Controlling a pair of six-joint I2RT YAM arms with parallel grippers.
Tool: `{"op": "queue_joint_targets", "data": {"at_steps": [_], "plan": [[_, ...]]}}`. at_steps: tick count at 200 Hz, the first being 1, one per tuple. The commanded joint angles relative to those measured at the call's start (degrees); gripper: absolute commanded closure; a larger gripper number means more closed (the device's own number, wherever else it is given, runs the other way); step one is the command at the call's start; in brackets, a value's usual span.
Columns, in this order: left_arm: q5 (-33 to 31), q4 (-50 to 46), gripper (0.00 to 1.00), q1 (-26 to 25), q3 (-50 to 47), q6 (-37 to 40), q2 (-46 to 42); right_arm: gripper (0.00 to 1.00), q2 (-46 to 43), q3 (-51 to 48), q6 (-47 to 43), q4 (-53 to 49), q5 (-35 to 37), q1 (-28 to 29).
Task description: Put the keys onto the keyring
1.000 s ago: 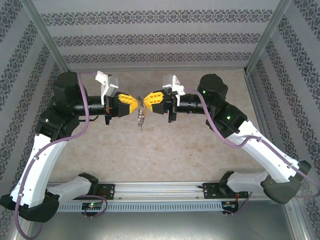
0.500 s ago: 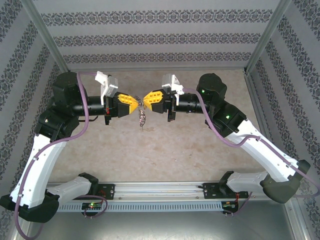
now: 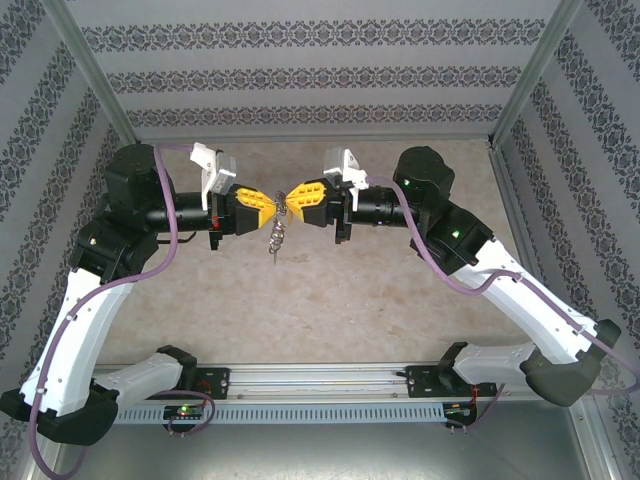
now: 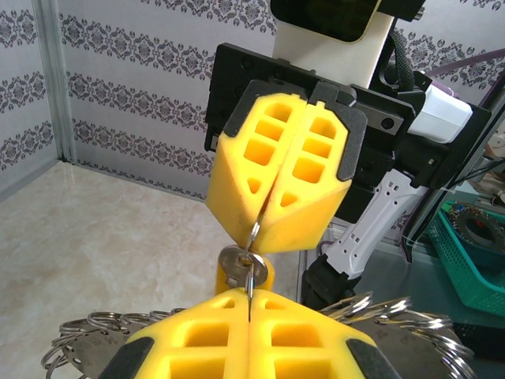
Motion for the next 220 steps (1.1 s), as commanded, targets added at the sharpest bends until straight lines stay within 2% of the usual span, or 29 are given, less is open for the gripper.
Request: {"op": "queue_joint_targets", "data": {"at_steps": [1,82,131,220], "plan": [[0.73,-0.58,1.0,0.42,1.4,1.7,-0.08,1.0,0.43,2.05,-0.16,0.87,-1.5,0.74],[0.51,-1.45,1.0,0.45,2.0,2.51,0.51,1.0,0.79,1.97,-0.06,0.56,-2.12,1.01],[0.57,-1.49,1.0,0.43,1.87,2.83,0.61,1.0,0.58,2.17,-2.46,-1.8,1.68,0.98],[0.44,-2.15,1.0,0.44,2.4,3.19,0.71,1.0,0.25,1.87,-2.86,-1.18,2.85,1.06]]}}
